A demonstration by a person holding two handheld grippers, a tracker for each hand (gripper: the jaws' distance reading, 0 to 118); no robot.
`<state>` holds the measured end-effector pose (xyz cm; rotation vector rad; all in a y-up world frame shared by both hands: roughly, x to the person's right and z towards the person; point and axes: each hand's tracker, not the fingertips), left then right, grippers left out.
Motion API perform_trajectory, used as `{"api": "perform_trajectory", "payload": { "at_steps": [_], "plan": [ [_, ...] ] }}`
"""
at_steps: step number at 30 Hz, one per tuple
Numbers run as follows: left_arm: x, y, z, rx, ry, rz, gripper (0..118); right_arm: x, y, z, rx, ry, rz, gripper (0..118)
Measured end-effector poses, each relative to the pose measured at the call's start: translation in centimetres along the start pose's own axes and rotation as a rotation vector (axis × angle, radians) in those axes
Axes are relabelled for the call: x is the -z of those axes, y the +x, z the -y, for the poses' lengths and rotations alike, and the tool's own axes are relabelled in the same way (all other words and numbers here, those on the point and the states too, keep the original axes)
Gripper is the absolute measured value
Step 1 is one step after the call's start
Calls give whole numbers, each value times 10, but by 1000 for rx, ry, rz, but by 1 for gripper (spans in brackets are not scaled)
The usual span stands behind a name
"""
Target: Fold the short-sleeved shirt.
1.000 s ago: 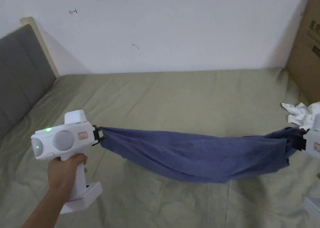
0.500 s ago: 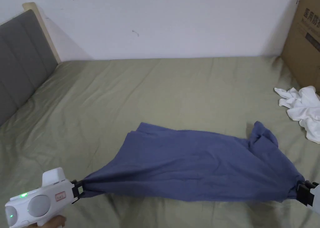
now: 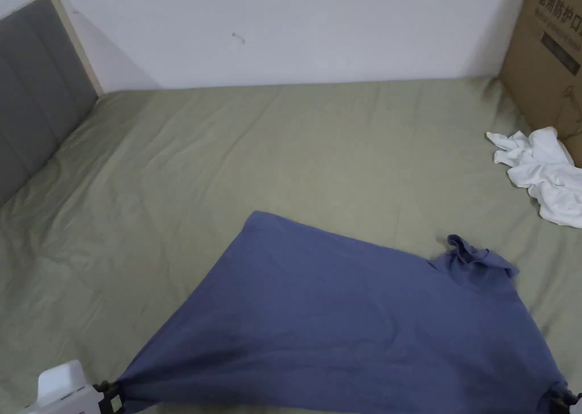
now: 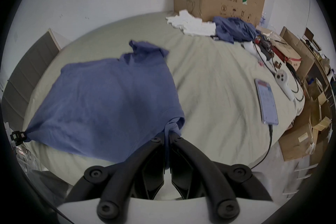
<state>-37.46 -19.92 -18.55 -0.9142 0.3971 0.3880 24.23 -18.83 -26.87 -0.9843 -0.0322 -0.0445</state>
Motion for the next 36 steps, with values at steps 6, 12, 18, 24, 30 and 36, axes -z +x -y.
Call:
{"api": "perform_trajectory", "payload": {
  "at_steps": [6, 12, 18, 24, 30, 36],
  "plan": [
    [39, 14, 14, 72, -130, -85, 2, 36, -23, 12, -59, -113, 58, 2],
    [25, 27, 6, 71, -116, -96, 74, 7, -31, -2, -36, -88, 64, 76],
    [-41, 69, -30, 25, 126, 59, 110, -65, -42, -48, -52, 219, -10, 91],
    [-103, 130, -67, 147, 402, 136, 110, -123, -49, -83, -89, 531, -14, 91],
    [-126, 177, -83, 233, 573, 207, 88, -136, -56, -91, -110, 654, 60, 85],
    [-103, 209, -86, 300, 587, 303, 0, -115, -51, -96, -76, 656, 57, 0]
  ]
}}
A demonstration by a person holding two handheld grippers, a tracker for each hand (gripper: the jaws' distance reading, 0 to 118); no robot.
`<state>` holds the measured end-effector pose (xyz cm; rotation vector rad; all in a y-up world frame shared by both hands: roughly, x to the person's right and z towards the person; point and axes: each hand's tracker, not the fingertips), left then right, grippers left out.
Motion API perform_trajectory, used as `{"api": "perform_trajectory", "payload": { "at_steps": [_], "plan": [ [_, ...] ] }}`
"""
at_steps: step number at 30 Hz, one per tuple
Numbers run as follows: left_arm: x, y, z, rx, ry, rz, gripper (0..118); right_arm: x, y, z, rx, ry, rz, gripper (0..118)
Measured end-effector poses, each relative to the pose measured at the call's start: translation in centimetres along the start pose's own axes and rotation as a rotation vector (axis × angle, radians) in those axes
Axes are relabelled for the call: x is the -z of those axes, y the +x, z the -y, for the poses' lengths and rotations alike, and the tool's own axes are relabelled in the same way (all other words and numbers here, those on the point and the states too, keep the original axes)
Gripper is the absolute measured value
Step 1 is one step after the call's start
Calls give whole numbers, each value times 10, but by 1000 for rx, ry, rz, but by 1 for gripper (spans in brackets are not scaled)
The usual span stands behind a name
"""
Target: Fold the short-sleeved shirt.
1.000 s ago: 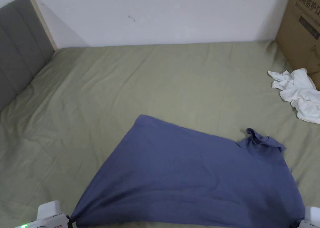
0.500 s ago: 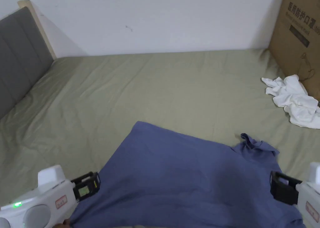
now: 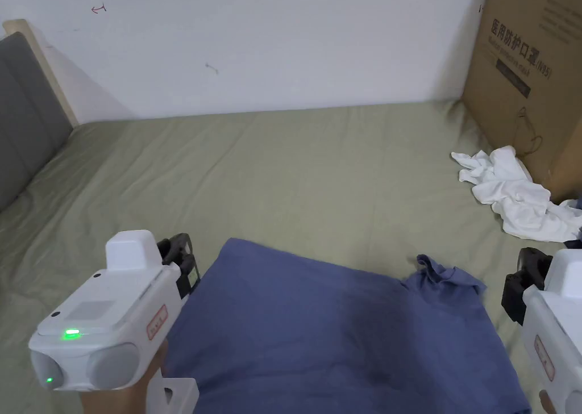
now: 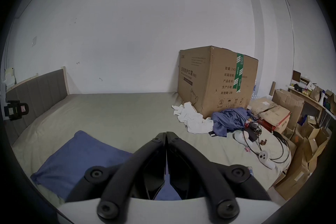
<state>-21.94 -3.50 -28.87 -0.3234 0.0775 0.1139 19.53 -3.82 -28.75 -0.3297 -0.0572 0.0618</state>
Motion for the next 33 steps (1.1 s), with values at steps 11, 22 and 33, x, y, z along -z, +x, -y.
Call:
{"api": "perform_trajectory", "payload": {
  "at_steps": [11, 22, 33],
  "plan": [
    [153, -2, 3, 86, -246, 64, 0, 59, 3, 6, 12, -38, 0, 0],
    [364, -33, 44, 73, -658, 32, 36, 133, 4, 27, 13, -150, 20, 0],
    [404, -38, 76, 51, -798, -25, 46, 149, 20, 46, 32, -221, 39, 0]
  ]
}}
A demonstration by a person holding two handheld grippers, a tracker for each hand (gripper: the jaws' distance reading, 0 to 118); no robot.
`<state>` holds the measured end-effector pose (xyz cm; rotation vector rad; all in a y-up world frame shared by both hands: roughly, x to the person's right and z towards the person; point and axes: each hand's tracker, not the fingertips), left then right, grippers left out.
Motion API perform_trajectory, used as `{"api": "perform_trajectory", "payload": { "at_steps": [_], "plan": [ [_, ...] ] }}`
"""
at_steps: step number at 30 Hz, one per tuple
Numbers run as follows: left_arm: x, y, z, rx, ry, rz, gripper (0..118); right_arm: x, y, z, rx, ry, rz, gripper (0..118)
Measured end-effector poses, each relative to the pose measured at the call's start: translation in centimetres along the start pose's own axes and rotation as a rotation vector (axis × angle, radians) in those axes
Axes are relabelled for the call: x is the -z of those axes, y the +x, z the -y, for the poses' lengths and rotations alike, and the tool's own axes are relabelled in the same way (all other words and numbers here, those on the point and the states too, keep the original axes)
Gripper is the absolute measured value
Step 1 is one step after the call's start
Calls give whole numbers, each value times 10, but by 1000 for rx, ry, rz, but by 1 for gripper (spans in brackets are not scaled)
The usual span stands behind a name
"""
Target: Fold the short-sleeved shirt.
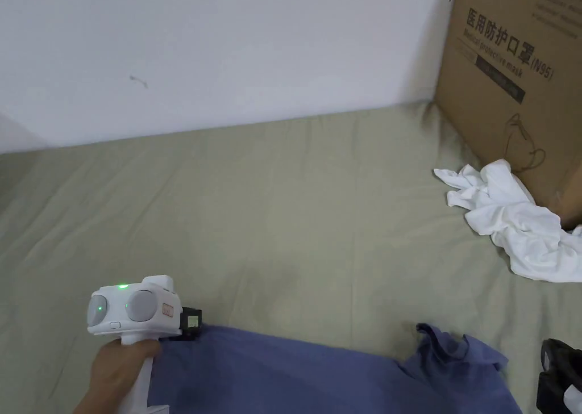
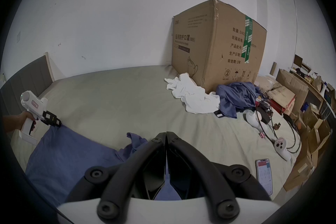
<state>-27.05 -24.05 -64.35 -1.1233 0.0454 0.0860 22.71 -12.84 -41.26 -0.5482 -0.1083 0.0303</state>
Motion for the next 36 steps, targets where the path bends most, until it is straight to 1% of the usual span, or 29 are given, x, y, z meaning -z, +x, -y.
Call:
{"api": "perform_trajectory", "payload": {
  "at_steps": [1, 2, 4, 5, 7, 8, 9, 11, 12, 13, 14, 15, 16, 17, 18, 21, 23, 25, 26, 27, 28, 29, 30, 31, 32, 33, 34, 36],
  "plan": [
    [-2, 2, -1, 9, 3, 3, 24, -1, 2, 1, 4, -6, 1, 0],
    [-5, 4, -1, 14, 3, 1, 4, -2, 4, 1, 7, -10, 3, 0],
    [-13, 9, 2, 34, 20, 43, 1, -2, 9, 2, 24, -23, 11, 0],
    [-17, 14, 3, 47, 33, 3, 1, -1, 12, 2, 37, -35, 12, 0],
    [-31, 17, 6, 64, 65, 13, 1, 4, 19, 2, 63, -76, 4, 1],
    [-39, 17, 7, 46, 92, 8, 1, 8, 21, 2, 73, -98, -1, 1],
    [-50, 15, 8, 22, 121, 30, 1, 14, 24, 3, 80, -139, -12, 4],
    [-71, 11, 11, 1, 155, 73, 1, 25, 26, 4, 97, -189, -19, 6],
    [-83, 10, 13, -2, 172, 83, 1, 33, 27, 5, 90, -223, -30, 16],
    [-95, 9, 15, 5, 195, 99, 1, 42, 28, 7, 84, -252, -37, 33],
    [-104, 8, 17, 10, 206, 103, 1, 50, 28, 8, 82, -283, -46, 56],
    [-113, 7, 19, 12, 218, 107, 1, 61, 27, 11, 63, -314, -43, 83],
    [-122, 6, 20, 12, 229, 112, 1, 71, 25, 14, 55, -344, -49, 96],
    [-129, 5, 22, 13, 239, 119, 1, 79, 23, 16, 44, -362, -50, 101],
    [-135, 4, 24, 13, 248, 128, 1, 89, 25, 21, 56, -359, -54, 100],
    [-153, 8, 32, 14, 267, 137, 1, 114, 19, 32, 74, -449, -87, 100],
    [-158, 7, 35, 13, 273, 140, 1, 120, 11, 39, 58, -475, -81, 97],
    [-161, 7, 38, 9, 274, 141, 1, 124, 3, 44, 42, -503, -83, 82],
    [-161, 6, 40, 7, 272, 142, 1, 121, -2, 45, 47, -512, -79, 71],
    [-162, 5, 41, 2, 271, 140, 1, 125, -5, 48, 40, -536, -77, 58],
    [-159, 4, 41, -3, 270, 141, 1, 127, -8, 50, 35, -549, -85, 52],
    [-159, 3, 43, -8, 268, 143, 1, 127, -10, 51, 33, -555, -89, 50],
    [-159, 2, 45, -13, 267, 142, 1, 116, -16, 48, 25, -546, -86, 42],
    [-160, 1, 48, -17, 267, 142, 1, 113, -19, 46, 4, -532, -78, 28],
    [-158, 1, 48, -21, 265, 144, 1, 112, -21, 44, -11, -538, -84, 5],
    [-159, 1, 51, -27, 264, 146, 1, 109, -23, 42, -24, -535, -86, 4],
    [-160, 0, 54, -33, 263, 148, 1, 104, -21, 38, -24, -527, -116, 4],
    [-163, -1, 59, -44, 271, 147, 1, 91, -25, 30, -49, -490, -93, 4]
  ]
}}
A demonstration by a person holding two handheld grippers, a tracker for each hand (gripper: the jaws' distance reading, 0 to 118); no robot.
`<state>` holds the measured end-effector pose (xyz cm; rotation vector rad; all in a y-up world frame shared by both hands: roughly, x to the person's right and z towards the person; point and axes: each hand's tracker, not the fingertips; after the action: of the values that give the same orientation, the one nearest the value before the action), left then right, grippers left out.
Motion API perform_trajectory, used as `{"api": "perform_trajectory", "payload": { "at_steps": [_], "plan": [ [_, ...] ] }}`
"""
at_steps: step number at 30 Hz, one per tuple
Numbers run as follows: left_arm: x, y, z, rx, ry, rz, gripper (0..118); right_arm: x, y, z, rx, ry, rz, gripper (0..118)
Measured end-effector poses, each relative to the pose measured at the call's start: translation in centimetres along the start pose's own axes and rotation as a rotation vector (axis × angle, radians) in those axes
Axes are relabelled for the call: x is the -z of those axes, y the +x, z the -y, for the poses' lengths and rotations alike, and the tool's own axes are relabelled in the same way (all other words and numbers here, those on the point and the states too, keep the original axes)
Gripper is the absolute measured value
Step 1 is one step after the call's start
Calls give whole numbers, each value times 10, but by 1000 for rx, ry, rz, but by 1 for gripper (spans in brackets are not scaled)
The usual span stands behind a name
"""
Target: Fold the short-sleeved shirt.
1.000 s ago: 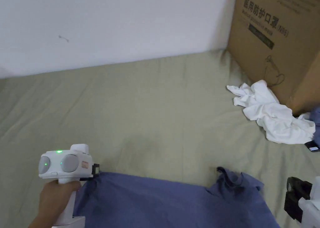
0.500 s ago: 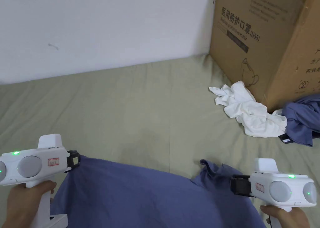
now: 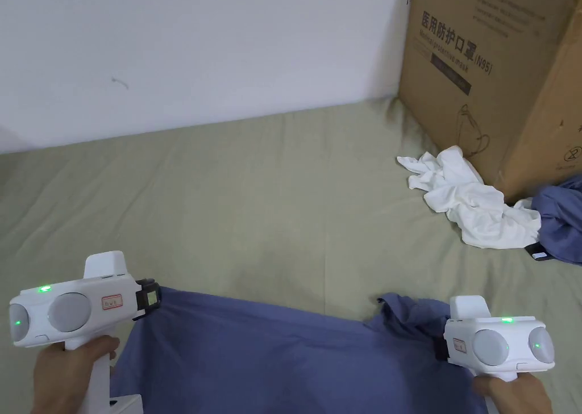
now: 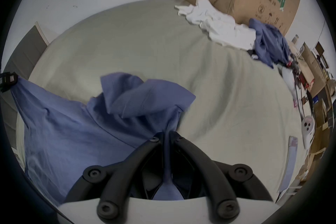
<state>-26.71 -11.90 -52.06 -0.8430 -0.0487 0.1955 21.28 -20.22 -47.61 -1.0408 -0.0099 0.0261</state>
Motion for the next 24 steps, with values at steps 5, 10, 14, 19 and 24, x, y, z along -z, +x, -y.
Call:
{"api": "perform_trajectory", "payload": {
  "at_steps": [5, 10, 14, 19, 24],
  "plan": [
    [-26, -7, 6, -30, 46, 0, 1, -71, -7, -10, -20, 176, -36, 4],
    [-71, -30, -3, -67, 142, -9, 1, -130, -2, -40, -71, 382, -70, 4],
    [-124, -40, -29, -52, 246, -40, 1, -180, -15, -73, -105, 552, -83, 4],
    [-200, -48, -89, -27, 402, -83, 1, -245, -34, -133, -114, 735, -130, 4],
    [-264, -41, -154, 3, 547, -113, 1, -300, -48, -188, -106, 895, -160, 4]
  ]
}}
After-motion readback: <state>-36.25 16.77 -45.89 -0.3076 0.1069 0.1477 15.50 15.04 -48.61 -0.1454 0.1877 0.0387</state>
